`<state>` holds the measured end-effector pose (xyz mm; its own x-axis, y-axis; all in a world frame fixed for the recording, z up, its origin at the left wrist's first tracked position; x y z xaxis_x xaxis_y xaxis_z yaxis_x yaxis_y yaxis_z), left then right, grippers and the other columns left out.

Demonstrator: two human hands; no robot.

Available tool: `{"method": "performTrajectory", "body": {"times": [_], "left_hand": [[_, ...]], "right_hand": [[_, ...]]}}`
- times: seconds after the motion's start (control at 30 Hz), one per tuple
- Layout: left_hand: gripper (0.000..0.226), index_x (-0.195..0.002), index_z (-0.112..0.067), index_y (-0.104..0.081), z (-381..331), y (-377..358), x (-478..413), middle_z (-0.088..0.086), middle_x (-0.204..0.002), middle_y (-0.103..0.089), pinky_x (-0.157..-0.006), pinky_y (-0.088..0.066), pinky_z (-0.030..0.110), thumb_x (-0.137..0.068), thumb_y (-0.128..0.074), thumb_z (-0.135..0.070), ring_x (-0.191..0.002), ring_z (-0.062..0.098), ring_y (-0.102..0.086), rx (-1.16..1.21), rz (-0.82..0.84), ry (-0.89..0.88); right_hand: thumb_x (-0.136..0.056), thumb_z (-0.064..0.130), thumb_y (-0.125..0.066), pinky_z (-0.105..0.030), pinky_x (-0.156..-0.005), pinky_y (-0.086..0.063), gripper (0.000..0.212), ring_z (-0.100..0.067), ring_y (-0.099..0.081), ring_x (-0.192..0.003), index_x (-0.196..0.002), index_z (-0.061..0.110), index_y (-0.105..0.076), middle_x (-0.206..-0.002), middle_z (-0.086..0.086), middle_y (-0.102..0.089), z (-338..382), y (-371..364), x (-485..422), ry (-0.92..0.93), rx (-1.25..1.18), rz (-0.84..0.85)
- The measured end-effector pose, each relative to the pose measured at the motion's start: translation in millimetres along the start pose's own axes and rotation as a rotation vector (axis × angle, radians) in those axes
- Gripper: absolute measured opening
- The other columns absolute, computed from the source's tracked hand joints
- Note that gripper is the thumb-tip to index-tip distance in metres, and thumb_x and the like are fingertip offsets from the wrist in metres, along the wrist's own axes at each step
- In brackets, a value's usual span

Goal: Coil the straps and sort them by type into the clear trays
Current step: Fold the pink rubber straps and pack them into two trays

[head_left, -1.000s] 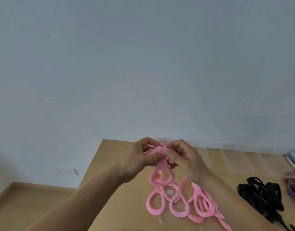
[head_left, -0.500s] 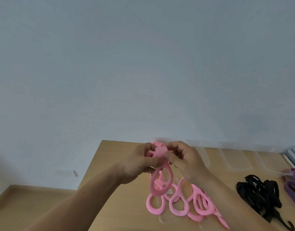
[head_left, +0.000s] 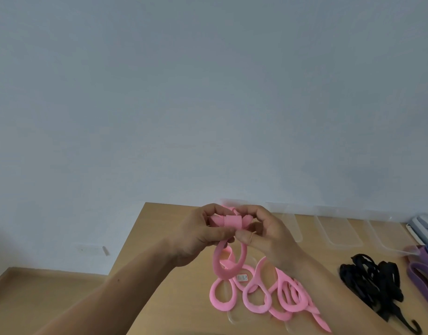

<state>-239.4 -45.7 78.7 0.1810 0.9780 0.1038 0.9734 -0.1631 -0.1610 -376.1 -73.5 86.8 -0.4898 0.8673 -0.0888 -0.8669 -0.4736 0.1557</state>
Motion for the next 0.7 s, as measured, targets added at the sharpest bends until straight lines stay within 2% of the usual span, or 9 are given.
{"method": "performTrajectory", "body": {"times": [0.07, 0.17, 0.27, 0.3, 0.4, 0.47, 0.57, 0.63, 0.7], "left_hand": [[0.035, -0.109, 0.001, -0.062, -2.2, -1.4, -0.5, 0.018, -0.094, -0.072, -0.076, -0.057, 0.033, -0.077, -0.076, 0.001, -0.08, 0.027, -0.07, -0.026, 0.01, -0.041], [0.034, -0.11, 0.002, -0.062, -2.6, -3.1, -0.5, 0.015, -0.093, -0.073, -0.073, -0.055, 0.03, -0.079, -0.076, 0.003, -0.082, 0.024, -0.071, -0.071, 0.014, -0.079], [0.031, -0.11, -0.001, -0.064, -3.5, -5.6, 0.5, 0.008, -0.093, -0.074, -0.074, -0.054, 0.025, -0.081, -0.075, 0.006, -0.084, 0.019, -0.071, -0.1, 0.026, -0.118], [0.031, -0.11, -0.002, -0.065, -3.6, -6.0, 0.5, 0.01, -0.095, -0.074, -0.077, -0.055, 0.026, -0.081, -0.074, 0.006, -0.087, 0.021, -0.071, -0.1, 0.03, -0.128], [0.033, -0.111, -0.005, -0.067, -2.7, -5.1, -0.9, 0.018, -0.103, -0.071, -0.085, -0.057, 0.035, -0.08, -0.075, 0.005, -0.095, 0.028, -0.069, -0.117, 0.022, -0.135], [0.037, -0.112, -0.006, -0.065, -1.1, -3.3, -2.4, 0.021, -0.107, -0.069, -0.086, -0.057, 0.037, -0.079, -0.077, 0.004, -0.095, 0.029, -0.069, -0.119, 0.001, -0.11], [0.045, -0.114, -0.008, -0.059, 0.9, 0.8, -5.7, 0.017, -0.098, -0.069, -0.081, -0.058, 0.04, -0.076, -0.08, 0.002, -0.086, 0.025, -0.068, -0.141, -0.024, -0.042], [0.038, -0.112, -0.004, -0.061, -0.8, -3.7, -5.9, 0.018, -0.093, -0.07, -0.082, -0.056, 0.045, -0.078, -0.077, 0.0, -0.082, 0.026, -0.066, -0.195, 0.043, -0.02], [0.027, -0.105, -0.006, -0.067, -1.7, -8.7, -4.0, 0.014, -0.091, -0.071, -0.08, -0.057, 0.044, -0.08, -0.074, -0.002, -0.08, 0.027, -0.066, -0.206, 0.111, -0.012]], "right_hand": [[-0.076, 0.036, -0.074, -0.031, -0.072, -0.057, 0.045, -0.023, -0.071, -0.085, -0.117, 0.021, -0.064, -0.094, -0.004, -0.073, -1.5, -0.2, -0.7, -0.044, -0.073, 0.001], [-0.073, 0.049, -0.076, -0.028, -0.061, -0.054, 0.038, -0.021, -0.069, -0.072, -0.1, 0.023, -0.07, -0.079, -0.006, -0.072, -1.2, -2.2, -2.4, -0.103, -0.068, 0.005], [-0.078, 0.043, -0.077, -0.024, -0.052, -0.049, 0.024, -0.019, -0.065, -0.063, -0.088, 0.022, -0.071, -0.072, -0.005, -0.069, -2.9, -2.3, -3.3, -0.143, -0.052, 0.016], [-0.08, 0.043, -0.076, -0.024, -0.051, -0.049, 0.026, -0.018, -0.063, -0.06, -0.088, 0.018, -0.071, -0.07, -0.005, -0.068, -3.4, -2.3, -3.4, -0.152, -0.06, 0.022], [-0.071, 0.05, -0.073, -0.025, -0.054, -0.049, 0.048, -0.017, -0.061, -0.057, -0.09, 0.006, -0.07, -0.067, -0.007, -0.065, -4.7, 1.4, -4.1, -0.169, -0.056, 0.002], [-0.069, 0.049, -0.074, -0.026, -0.055, -0.05, 0.043, -0.019, -0.062, -0.057, -0.085, 0.009, -0.072, -0.066, -0.008, -0.066, -3.4, 4.1, -5.2, -0.151, -0.052, -0.019], [-0.068, 0.044, -0.077, -0.028, -0.058, -0.053, 0.029, -0.02, -0.063, -0.059, -0.082, 0.018, -0.075, -0.069, -0.008, -0.068, 0.1, 4.9, -6.5, -0.119, -0.079, -0.03], [-0.067, 0.041, -0.081, -0.028, -0.062, -0.055, 0.029, -0.018, -0.065, -0.063, -0.085, 0.019, -0.076, -0.073, -0.005, -0.071, 1.0, 4.3, -8.0, -0.099, -0.084, -0.029], [-0.065, 0.037, -0.084, -0.026, -0.065, -0.056, 0.031, -0.016, -0.068, -0.068, -0.088, 0.019, -0.076, -0.077, -0.002, -0.072, 3.0, 3.4, -8.5, -0.075, -0.066, -0.03]]}}
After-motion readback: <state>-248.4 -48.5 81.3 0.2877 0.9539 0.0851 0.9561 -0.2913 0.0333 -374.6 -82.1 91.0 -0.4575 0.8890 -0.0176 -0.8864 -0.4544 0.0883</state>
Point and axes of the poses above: each hand's wrist, its own x-axis away from the middle knuckle, its own y-axis out of the back of the hand, z = x × y, the point moved 9 cm from there along -x, towards the middle knuckle
